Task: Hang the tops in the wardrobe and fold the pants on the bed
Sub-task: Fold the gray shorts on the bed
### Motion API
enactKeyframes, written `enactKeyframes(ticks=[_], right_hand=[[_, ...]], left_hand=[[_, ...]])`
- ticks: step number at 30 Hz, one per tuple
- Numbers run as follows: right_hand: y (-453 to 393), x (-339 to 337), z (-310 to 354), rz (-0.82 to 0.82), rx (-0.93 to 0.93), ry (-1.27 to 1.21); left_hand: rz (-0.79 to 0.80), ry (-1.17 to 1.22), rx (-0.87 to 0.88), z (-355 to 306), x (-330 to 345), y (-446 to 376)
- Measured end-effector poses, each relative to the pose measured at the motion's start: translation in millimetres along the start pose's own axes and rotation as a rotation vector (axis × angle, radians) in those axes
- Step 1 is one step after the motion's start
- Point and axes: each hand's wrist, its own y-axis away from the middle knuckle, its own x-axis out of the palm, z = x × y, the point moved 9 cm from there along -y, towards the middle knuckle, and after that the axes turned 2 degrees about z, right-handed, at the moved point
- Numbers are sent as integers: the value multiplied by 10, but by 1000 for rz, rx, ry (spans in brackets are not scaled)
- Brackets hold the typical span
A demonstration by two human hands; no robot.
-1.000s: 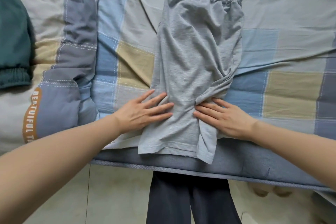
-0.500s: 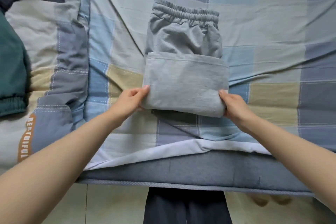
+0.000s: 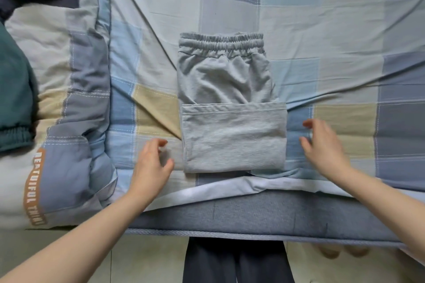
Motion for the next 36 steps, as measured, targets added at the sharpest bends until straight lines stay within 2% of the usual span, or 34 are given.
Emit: enactKeyframes(ticks=[1,2,4,6,8,12,14,20,24,26,27,29,30,31,33,35,36], right_hand=[[47,-154,164,-144,-200,185],[123,-200,363,-214,-414,332],[332,-27,693,-159,-816,604],[366,185,826,-82,-988,817],[225,270,916,-86,-1043,937],[-97,376,990,-63,-1100,1049],[-111,386,976,-37,-1115,1003],[24,301,810,193,-1048,819],[216,331,768,440,-1058,663],[347,334,744,649,-991,469],[394,328,730,753,-900,327],[420,242,740,848,-676,-65],[383,168,766,805,-568,-314],[298,96,736,715,-439,-551],[112,101,524,537,-96,-861],[4,247,375,498,164,-982],[-27,332,346,520,241,-992]], left_hand=[[-80,-163,168,-150,-86,1],[-109,-327,353,-336,-107,4],[-45,-690,739,-683,57,37],[78,-999,983,-807,313,12],[133,-1154,1027,-838,460,-165],[219,-1173,952,-795,499,-591],[260,-1195,917,-698,460,-632],[316,-1111,841,-676,435,-486],[510,-1058,858,-643,416,-305],[683,-913,835,-630,404,-100],[789,-754,776,-622,416,6],[911,-278,546,-643,362,107],[896,-37,402,-635,297,87],[819,189,245,-605,214,12],[561,519,-71,-441,47,-183],[323,638,-238,-282,-51,-344],[273,643,-252,-288,-27,-385]])
